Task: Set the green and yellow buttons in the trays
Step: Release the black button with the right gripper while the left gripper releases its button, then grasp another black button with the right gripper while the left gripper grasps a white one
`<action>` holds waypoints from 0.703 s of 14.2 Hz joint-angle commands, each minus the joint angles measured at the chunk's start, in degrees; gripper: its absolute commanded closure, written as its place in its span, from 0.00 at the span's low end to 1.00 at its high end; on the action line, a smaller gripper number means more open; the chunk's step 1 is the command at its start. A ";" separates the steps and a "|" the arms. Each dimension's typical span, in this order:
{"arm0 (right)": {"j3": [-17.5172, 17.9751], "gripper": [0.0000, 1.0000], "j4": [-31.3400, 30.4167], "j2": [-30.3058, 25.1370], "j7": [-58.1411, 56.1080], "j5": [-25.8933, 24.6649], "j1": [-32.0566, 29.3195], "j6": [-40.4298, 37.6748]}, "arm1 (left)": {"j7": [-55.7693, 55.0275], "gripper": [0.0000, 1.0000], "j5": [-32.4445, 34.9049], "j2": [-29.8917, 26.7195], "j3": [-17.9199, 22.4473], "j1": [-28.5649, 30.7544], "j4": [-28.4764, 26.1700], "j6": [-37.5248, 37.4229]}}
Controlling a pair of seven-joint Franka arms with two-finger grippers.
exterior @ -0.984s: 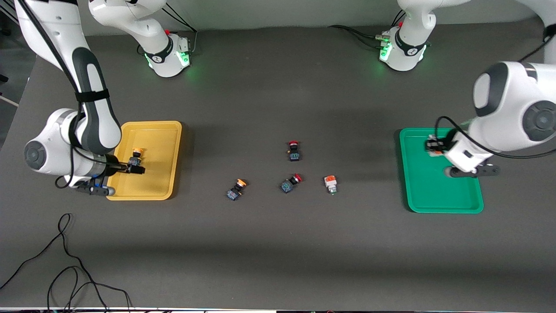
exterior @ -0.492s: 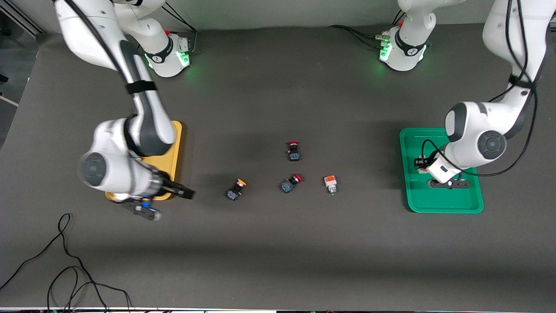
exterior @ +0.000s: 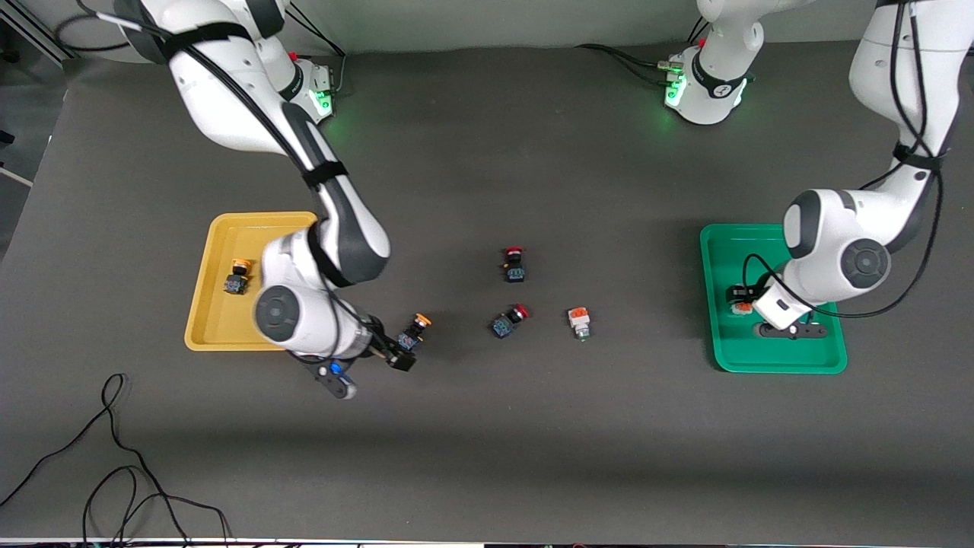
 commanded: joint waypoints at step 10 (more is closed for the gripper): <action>0.06 0.29 -8.20 5.30 1.27 -6.06 4.45 13.09 | -9.27 0.00 -0.28 -4.21 -4.03 -7.13 24.22 -27.88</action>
